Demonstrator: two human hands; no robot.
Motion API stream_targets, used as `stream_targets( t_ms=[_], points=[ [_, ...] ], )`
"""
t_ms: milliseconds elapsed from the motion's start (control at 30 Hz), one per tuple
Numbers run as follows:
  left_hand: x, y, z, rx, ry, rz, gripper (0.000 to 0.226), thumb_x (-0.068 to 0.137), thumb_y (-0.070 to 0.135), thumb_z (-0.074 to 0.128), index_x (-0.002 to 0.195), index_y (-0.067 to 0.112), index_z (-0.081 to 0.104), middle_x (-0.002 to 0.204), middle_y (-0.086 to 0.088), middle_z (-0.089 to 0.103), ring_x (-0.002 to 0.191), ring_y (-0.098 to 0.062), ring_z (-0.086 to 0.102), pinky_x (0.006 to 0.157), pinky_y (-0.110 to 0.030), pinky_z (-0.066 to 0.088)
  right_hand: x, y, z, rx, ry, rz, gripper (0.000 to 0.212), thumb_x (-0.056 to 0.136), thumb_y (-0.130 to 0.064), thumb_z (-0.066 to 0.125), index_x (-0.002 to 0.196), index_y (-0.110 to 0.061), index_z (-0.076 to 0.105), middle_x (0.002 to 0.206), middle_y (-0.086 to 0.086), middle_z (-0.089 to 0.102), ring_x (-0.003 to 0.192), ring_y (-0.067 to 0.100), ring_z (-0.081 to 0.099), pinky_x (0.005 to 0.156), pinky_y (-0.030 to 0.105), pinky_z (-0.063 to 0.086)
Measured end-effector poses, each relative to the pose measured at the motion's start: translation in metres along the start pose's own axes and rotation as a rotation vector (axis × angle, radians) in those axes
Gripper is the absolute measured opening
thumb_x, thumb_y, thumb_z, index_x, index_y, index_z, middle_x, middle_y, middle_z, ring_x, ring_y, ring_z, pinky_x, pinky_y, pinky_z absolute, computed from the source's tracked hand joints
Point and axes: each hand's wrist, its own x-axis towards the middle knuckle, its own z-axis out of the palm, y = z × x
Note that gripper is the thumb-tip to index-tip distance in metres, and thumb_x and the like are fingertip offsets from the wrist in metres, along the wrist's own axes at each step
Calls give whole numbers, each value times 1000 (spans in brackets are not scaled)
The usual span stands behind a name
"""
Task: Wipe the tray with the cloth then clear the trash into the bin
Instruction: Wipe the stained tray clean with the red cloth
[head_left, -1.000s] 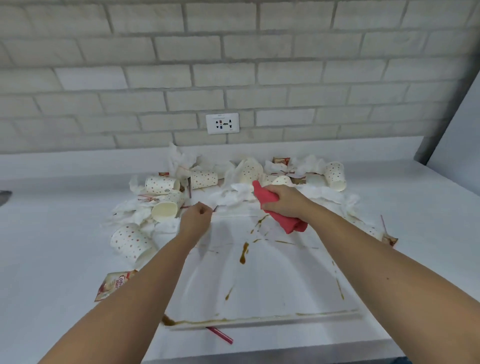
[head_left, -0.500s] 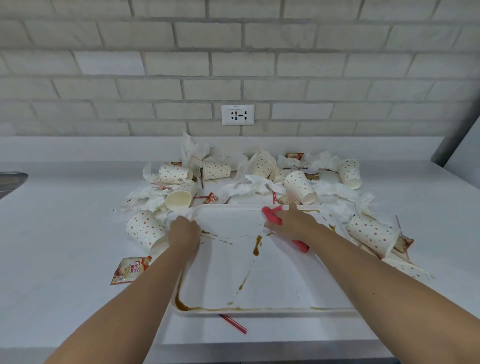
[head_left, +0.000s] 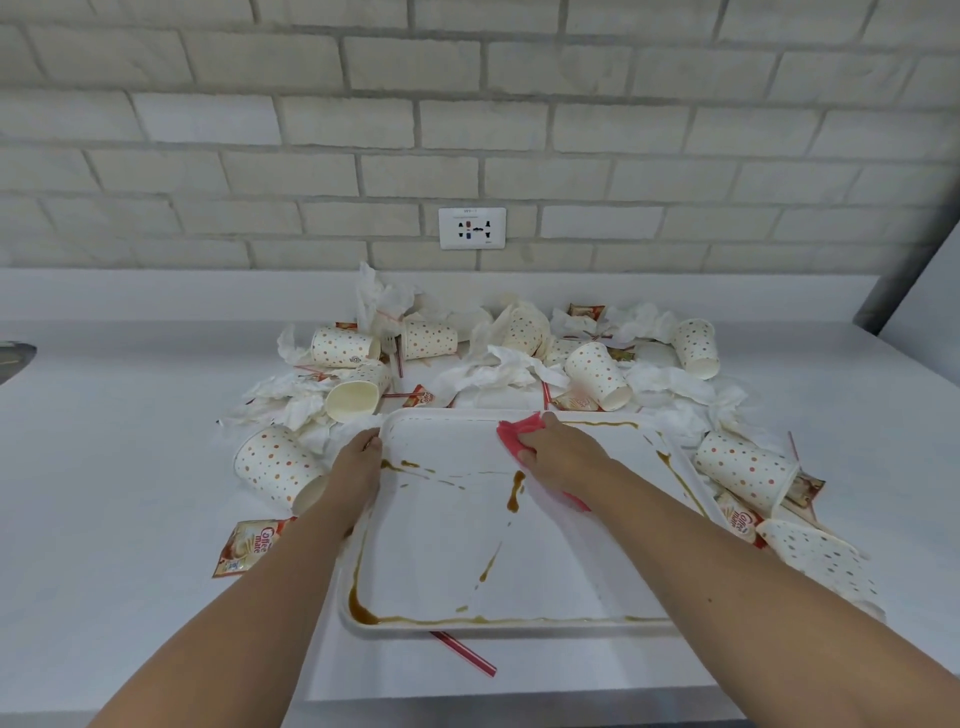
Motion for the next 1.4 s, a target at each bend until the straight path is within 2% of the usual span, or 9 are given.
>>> stream_targets(
  t_ms=[200, 333, 467, 700, 833, 1000, 1100, 1200, 1400],
  points=[
    [-4, 3, 1, -117, 5, 12, 40, 97, 4, 31, 128, 11, 56, 120, -1, 57, 107, -14, 48, 92, -26, 36, -7, 14, -14, -19, -66, -140, 40, 99, -39, 39, 135, -29, 52, 112, 3, 50, 109, 23, 54, 81, 29, 40],
    [-4, -1, 3, -77, 8, 62, 39, 98, 6, 32, 131, 11, 53, 125, -3, 58, 109, -15, 50, 92, -26, 36, 2, 18, -13, -42, -25, -37, 41, 99, -35, 38, 139, -32, 47, 143, 10, 32, 119, 26, 52, 92, 35, 44],
    [-7, -2, 3, -55, 33, 76, 40, 98, 7, 33, 132, 12, 52, 127, -5, 59, 112, -18, 53, 94, -27, 37, 12, -5, -4, -47, -8, -97, 38, 99, -30, 39, 132, -19, 55, 138, 6, 37, 117, 25, 51, 95, 37, 45],
    [-13, 4, 4, -38, 64, 77, 39, 99, 7, 33, 134, 11, 51, 134, -5, 54, 117, -16, 48, 92, -20, 31, -14, -5, -15, -38, -106, -373, 42, 97, -20, 45, 139, -30, 47, 112, -4, 41, 120, 18, 45, 77, 17, 25],
    [-12, 4, 4, -55, 66, 66, 39, 100, 7, 33, 135, 10, 50, 134, -4, 54, 120, -14, 47, 93, -19, 31, -5, 6, -13, -58, -41, -243, 42, 99, -24, 40, 140, -32, 45, 136, 1, 43, 121, 22, 48, 87, 27, 40],
    [-15, 4, 5, -72, 88, 70, 39, 100, 9, 34, 136, 10, 48, 138, -4, 52, 127, -18, 45, 95, -17, 28, 0, -33, 5, -64, -3, -289, 41, 99, -29, 39, 140, -29, 45, 135, 3, 40, 116, 27, 52, 95, 37, 45],
    [-16, 5, 4, -90, 93, 74, 37, 100, 8, 35, 133, 8, 51, 114, 6, 63, 96, -5, 54, 75, 3, 32, -15, -48, 6, -22, -19, -406, 39, 100, -33, 38, 137, -29, 49, 136, -2, 38, 116, 22, 52, 86, 27, 41],
    [-16, 5, 3, -108, 84, 66, 35, 99, 7, 36, 129, 6, 55, 78, 23, 48, 69, 7, 42, 52, 8, 32, -25, -37, -4, -65, -80, -410, 39, 100, -32, 39, 139, -34, 45, 131, -3, 38, 113, 18, 50, 76, 23, 30],
    [-14, 3, 3, -123, 58, 90, 38, 100, 8, 35, 136, 6, 47, 123, 4, 54, 113, -6, 44, 94, -16, 31, 4, -31, -2, -99, 12, -197, 41, 100, -25, 37, 139, -34, 45, 127, 4, 42, 106, 26, 56, 83, 33, 46]
  ],
)
